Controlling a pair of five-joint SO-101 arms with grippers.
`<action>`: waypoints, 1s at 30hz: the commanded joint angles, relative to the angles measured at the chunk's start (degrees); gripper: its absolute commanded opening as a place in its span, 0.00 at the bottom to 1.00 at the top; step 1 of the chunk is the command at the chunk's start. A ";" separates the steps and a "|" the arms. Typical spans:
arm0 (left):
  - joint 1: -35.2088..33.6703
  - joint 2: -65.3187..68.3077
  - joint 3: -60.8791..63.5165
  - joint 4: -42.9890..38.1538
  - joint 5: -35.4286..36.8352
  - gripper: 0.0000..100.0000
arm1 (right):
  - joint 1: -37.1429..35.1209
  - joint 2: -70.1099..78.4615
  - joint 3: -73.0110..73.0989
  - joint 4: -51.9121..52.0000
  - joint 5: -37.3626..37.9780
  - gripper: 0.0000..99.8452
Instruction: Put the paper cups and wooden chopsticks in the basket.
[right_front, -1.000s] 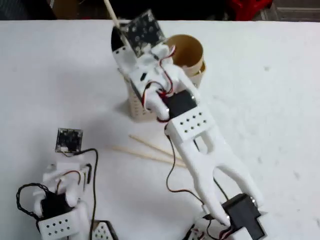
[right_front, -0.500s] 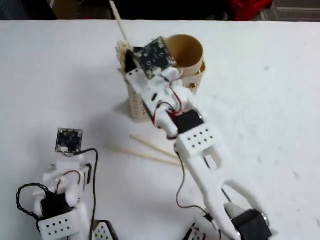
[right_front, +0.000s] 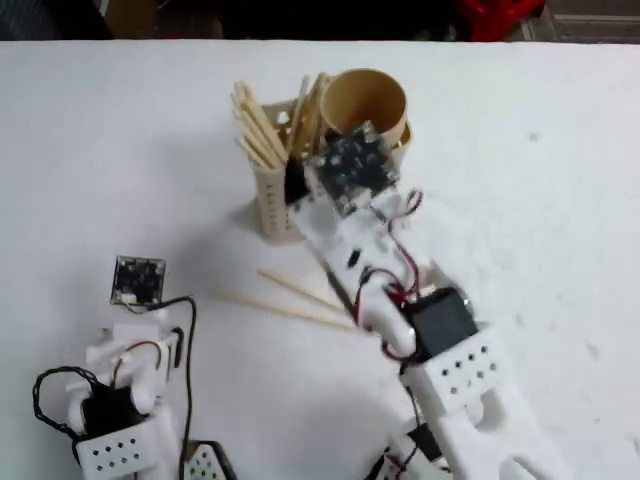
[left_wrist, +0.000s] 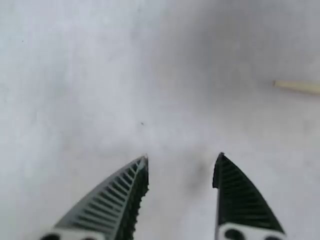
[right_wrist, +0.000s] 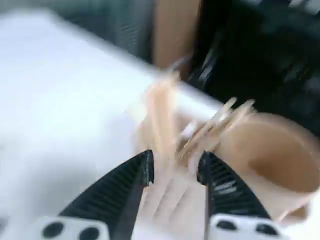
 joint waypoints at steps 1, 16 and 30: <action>-0.31 -0.22 -0.18 0.18 -0.18 0.22 | -6.20 -0.22 -0.09 15.25 9.41 0.13; -0.31 -0.22 -0.18 0.18 -0.18 0.22 | -9.89 40.31 5.54 0.04 20.13 0.14; -0.31 -0.22 -0.18 0.18 -0.18 0.22 | -6.29 53.14 -0.35 -0.04 20.13 0.01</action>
